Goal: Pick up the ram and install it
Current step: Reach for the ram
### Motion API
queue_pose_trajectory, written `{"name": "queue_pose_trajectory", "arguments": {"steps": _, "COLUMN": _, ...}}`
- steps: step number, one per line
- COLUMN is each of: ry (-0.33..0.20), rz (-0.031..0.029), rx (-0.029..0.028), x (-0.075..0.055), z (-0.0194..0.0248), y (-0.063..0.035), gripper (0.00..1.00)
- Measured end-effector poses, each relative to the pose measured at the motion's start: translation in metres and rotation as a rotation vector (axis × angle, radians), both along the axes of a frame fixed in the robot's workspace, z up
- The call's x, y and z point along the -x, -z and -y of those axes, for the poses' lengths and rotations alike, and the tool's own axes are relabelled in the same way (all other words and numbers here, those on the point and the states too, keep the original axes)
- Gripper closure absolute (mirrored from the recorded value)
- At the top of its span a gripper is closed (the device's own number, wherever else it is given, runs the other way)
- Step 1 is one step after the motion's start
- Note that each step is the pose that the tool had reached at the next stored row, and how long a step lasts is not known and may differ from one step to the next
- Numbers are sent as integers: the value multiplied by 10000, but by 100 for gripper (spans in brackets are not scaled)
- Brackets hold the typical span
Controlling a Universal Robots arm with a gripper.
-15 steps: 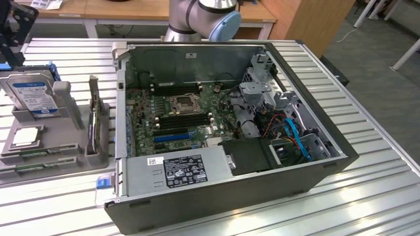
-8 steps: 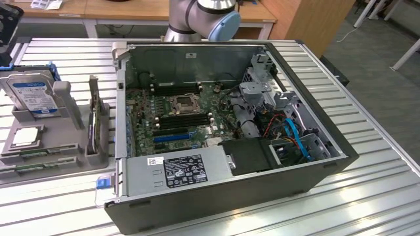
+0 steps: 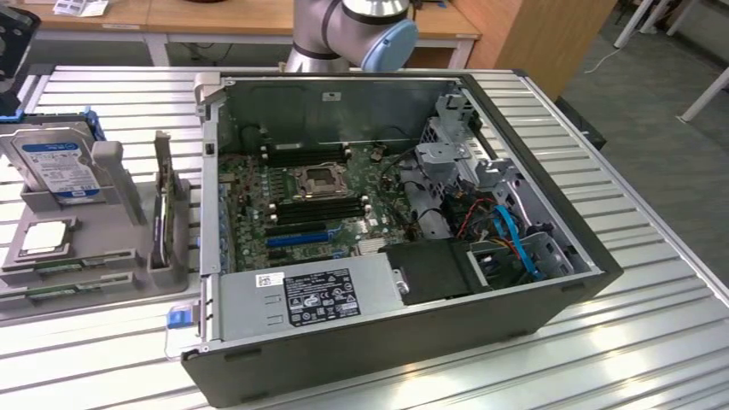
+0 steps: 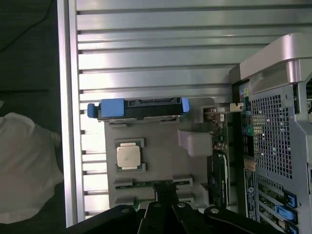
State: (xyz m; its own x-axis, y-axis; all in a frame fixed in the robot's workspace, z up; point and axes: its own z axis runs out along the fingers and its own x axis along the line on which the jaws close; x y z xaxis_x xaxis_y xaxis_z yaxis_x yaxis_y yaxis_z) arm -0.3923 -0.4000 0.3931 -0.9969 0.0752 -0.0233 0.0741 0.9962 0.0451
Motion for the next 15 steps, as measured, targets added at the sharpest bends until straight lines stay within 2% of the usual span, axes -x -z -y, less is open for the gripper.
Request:
{"name": "queue_pose_trajectory", "arguments": {"steps": 6, "ry": 1, "rz": 0, "rx": 0, "x": -1, "z": 73, "y": 0, "gripper": 90}}
{"name": "queue_pose_trajectory", "arguments": {"steps": 15, "ry": 1, "rz": -1, "rx": 0, "x": -1, "z": 210, "y": 0, "gripper": 90}}
